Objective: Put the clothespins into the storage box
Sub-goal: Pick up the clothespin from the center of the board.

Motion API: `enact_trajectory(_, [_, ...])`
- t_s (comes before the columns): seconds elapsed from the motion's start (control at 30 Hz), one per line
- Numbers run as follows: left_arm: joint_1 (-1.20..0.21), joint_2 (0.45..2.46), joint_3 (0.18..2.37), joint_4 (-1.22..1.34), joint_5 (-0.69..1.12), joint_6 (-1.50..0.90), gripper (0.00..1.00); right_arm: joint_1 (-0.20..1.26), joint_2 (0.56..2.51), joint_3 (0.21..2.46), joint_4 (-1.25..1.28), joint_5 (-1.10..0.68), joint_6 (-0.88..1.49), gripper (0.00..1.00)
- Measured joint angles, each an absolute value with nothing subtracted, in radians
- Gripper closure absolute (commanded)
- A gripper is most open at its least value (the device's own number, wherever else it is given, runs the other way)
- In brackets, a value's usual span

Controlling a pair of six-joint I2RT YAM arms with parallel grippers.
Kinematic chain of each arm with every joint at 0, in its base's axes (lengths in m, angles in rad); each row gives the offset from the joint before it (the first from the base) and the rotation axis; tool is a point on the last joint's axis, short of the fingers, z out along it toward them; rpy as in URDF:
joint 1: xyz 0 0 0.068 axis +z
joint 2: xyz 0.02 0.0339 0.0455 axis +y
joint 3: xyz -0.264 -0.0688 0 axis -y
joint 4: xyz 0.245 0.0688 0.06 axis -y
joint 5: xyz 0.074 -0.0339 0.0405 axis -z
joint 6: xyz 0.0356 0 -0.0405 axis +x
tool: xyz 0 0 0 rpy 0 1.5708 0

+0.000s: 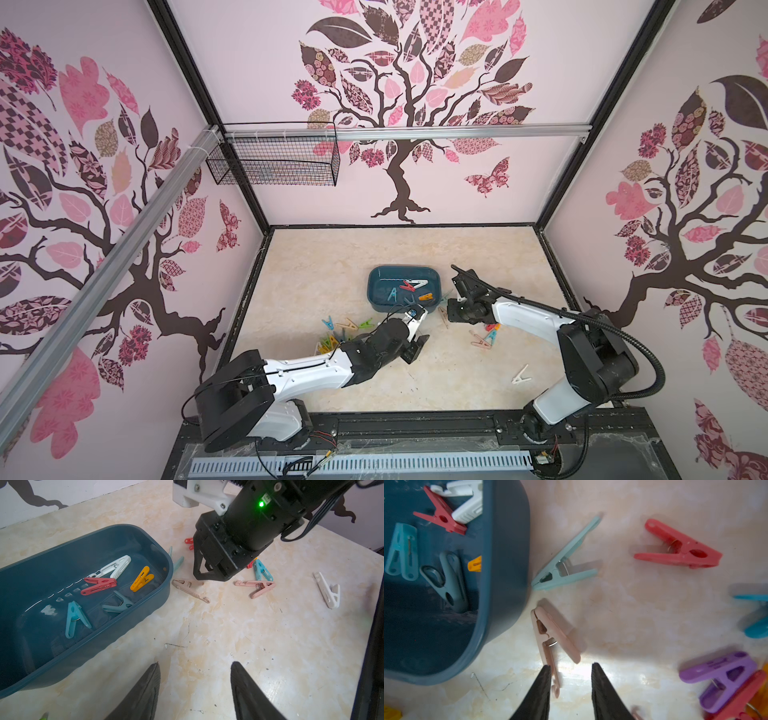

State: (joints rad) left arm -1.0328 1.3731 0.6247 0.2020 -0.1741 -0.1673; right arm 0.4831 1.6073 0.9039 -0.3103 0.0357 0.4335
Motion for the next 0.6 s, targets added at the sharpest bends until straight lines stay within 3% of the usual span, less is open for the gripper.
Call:
enact_trajectory(0.2, [-1.023, 1.389, 0.625, 0.202, -0.171, -0.174, 0.42, 0.483, 1.679, 0.91, -0.303, 0.033, 0.402, 0.64])
enact_trajectory(0.6, [-0.989, 1.379, 0.624, 0.191, -0.172, -0.185, 0.42, 0.49, 1.711, 0.922, -0.261, 0.019, 0.378, 0.83])
